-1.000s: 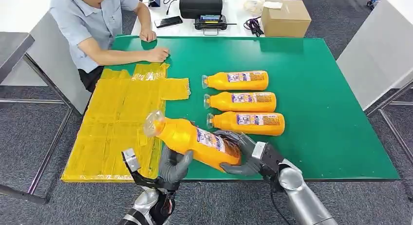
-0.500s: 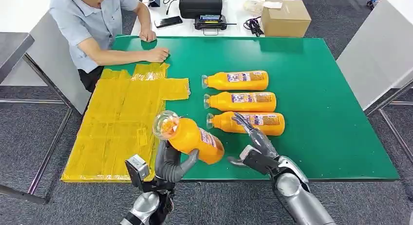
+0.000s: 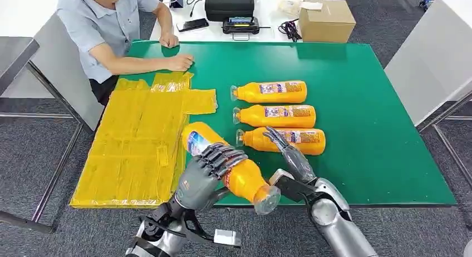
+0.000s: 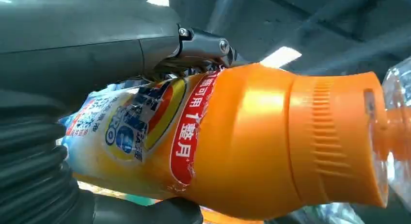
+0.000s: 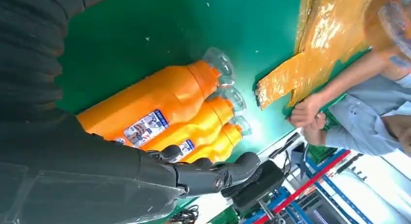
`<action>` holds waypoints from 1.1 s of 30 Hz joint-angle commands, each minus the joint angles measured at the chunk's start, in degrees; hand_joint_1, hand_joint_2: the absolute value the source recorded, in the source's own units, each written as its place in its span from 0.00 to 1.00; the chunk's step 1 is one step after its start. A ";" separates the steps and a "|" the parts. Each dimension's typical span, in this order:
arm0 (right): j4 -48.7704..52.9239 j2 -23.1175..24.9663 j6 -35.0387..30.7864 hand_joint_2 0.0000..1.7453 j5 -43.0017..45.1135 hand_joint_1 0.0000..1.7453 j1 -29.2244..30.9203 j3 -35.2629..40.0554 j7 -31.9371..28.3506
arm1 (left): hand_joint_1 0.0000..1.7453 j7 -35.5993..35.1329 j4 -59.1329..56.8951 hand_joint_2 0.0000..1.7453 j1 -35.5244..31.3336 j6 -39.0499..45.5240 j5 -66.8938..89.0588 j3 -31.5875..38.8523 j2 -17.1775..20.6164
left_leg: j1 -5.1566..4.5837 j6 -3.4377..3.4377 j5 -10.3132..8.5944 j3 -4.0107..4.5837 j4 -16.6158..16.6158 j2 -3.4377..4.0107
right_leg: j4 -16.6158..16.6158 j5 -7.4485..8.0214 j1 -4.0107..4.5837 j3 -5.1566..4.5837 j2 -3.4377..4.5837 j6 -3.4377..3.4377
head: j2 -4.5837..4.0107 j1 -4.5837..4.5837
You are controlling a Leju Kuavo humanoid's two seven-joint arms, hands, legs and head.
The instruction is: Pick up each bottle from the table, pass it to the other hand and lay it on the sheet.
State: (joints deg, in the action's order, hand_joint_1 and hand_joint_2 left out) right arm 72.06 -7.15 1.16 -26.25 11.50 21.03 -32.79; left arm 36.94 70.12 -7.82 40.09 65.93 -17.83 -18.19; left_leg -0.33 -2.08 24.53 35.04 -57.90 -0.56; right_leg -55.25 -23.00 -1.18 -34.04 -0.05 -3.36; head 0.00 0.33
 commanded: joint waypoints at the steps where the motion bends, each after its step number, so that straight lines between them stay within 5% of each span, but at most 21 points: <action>1: -3.60 0.79 -0.24 1.00 -0.05 0.00 2.70 0.79 -0.05 | 0.96 -0.10 -0.58 1.00 -0.89 -0.09 -8.76 4.28 -0.90 | 0.06 0.11 0.08 -0.19 0.02 0.18 | 0.02 -0.03 0.07 0.14 0.14 0.14 | 0.00 0.00; 6: -4.26 0.79 -1.22 1.00 -1.29 0.00 3.27 1.47 -0.45 | 1.00 -1.85 -0.91 1.00 -0.95 -0.09 -2.14 6.53 -1.81 | 0.07 0.12 0.14 -0.28 -0.01 0.22 | 0.01 -0.08 0.07 0.24 0.17 0.14 | 0.00 -0.02; 12: -4.37 1.22 -2.89 1.00 -3.99 0.00 3.53 2.23 0.03 | 1.00 -26.47 -19.43 1.00 -10.89 -0.09 12.28 -2.98 6.11 | 0.04 0.14 0.03 -0.31 0.08 0.09 | 0.04 -0.03 0.05 0.28 0.06 0.17 | 0.00 0.00; 16: -5.41 2.51 -1.36 1.00 -3.00 0.00 4.22 1.72 -0.40 | 1.00 -34.69 -31.59 1.00 -18.29 -1.75 10.49 -4.96 8.17 | 0.03 0.13 -0.04 -0.25 0.11 0.02 | 0.06 0.02 0.04 0.21 0.00 0.15 | 0.00 0.00; 21: -7.15 4.14 -0.19 1.00 -2.53 0.00 5.60 1.78 -0.74 | 1.00 -45.55 -43.44 1.00 -26.49 -13.75 15.33 -6.17 9.06 | 0.11 0.16 -0.02 -0.31 0.06 0.16 | -0.01 0.00 0.11 0.26 0.12 0.18 | 0.00 0.00; 29: -8.76 4.91 0.61 1.00 -2.79 0.00 5.93 1.22 -0.84 | 1.00 -51.56 -47.76 1.00 -30.31 -18.23 17.61 -4.23 10.53 | 0.08 0.11 -0.05 -0.23 0.04 0.25 | -0.07 0.03 0.07 0.16 0.17 0.11 | 0.00 0.02; 31: -8.60 5.10 0.68 1.00 -2.85 0.00 5.94 1.17 -0.92 | 0.93 -52.39 -47.91 1.00 -30.73 -19.24 18.87 -4.59 10.81 | 0.09 0.13 -0.05 -0.25 0.04 0.19 | -0.08 0.03 0.08 0.19 0.15 0.14 | 0.00 0.02; 33: -8.96 5.36 0.81 1.00 -2.93 0.00 6.21 1.28 -1.00 | 0.98 -53.36 -48.92 1.00 -31.39 -21.30 20.14 -5.22 10.89 | 0.10 0.15 -0.03 -0.27 0.01 0.23 | -0.11 0.01 0.09 0.19 0.18 0.17 | 0.00 0.00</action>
State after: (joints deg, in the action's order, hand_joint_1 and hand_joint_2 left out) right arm 68.28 -3.21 1.49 -28.89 14.77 22.10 -33.57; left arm -14.45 30.60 -34.32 22.53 83.52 -21.40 -10.10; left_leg -0.30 -2.07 24.42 35.00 -57.90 -0.55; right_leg -55.37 -22.97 -1.16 -34.02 -0.05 -3.37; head 0.00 0.33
